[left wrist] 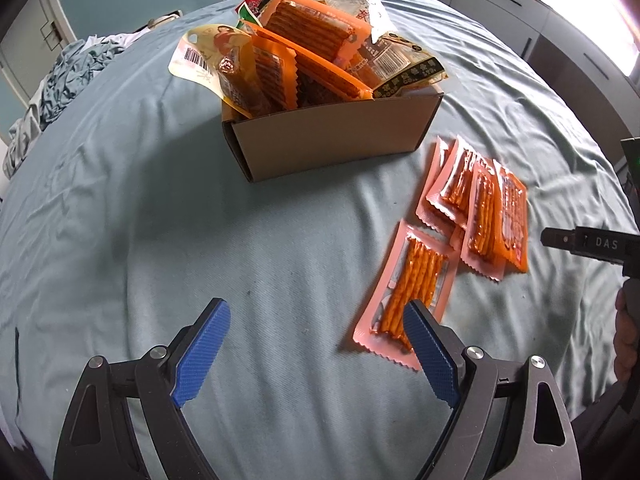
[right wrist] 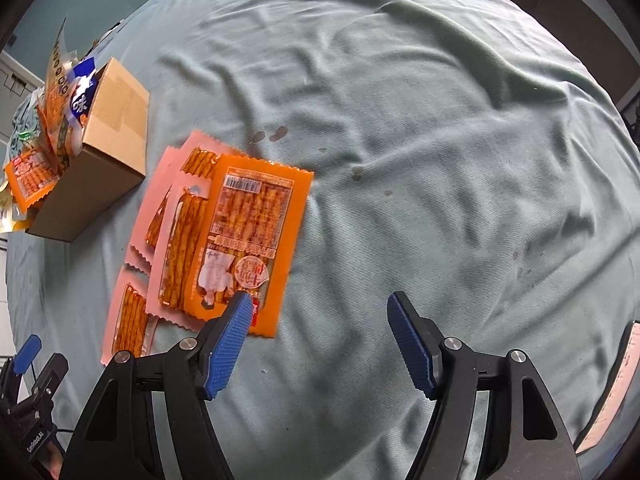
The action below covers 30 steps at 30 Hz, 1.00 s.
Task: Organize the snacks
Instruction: 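Move the right gripper to the large orange sausage bag and grasp it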
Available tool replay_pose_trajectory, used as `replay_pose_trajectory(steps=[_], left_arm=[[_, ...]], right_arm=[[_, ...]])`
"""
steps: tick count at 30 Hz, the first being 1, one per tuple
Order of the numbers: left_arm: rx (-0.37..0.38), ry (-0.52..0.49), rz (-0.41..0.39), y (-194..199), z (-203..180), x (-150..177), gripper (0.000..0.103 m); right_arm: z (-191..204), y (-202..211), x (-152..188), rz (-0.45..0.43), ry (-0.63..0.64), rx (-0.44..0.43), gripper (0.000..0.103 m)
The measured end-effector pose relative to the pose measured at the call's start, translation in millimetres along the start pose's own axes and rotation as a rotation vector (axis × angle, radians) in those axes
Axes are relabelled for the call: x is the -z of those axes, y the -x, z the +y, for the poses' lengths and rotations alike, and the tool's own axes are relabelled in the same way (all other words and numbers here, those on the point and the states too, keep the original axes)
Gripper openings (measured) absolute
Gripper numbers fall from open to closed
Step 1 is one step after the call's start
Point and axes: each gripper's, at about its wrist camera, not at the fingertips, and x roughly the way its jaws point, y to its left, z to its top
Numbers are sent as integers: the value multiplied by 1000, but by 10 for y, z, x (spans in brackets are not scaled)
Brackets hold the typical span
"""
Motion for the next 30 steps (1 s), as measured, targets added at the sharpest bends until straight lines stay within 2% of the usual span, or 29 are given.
replay_pose_trajectory(steps=[7,12,17,28,30], left_arm=[[-7,0,3,-26,-3,-5,89],[-16,-4,11,-59,-4,8,89],[-13,-2,17,-86,5,-4,89],[1,-4,19,-79,-14,-2,89],[3,-5,19,-76,-20,0,89]], right_arm=[[-39,-12,-20,12,-22,-49,69],[-113,8,-34,2,-53,-53,69],[-152,-70,-53,33,-77,-69,69],[191,-345,-249,56,-36,-125,69],[316,-398,-266,47,15,-94,76]])
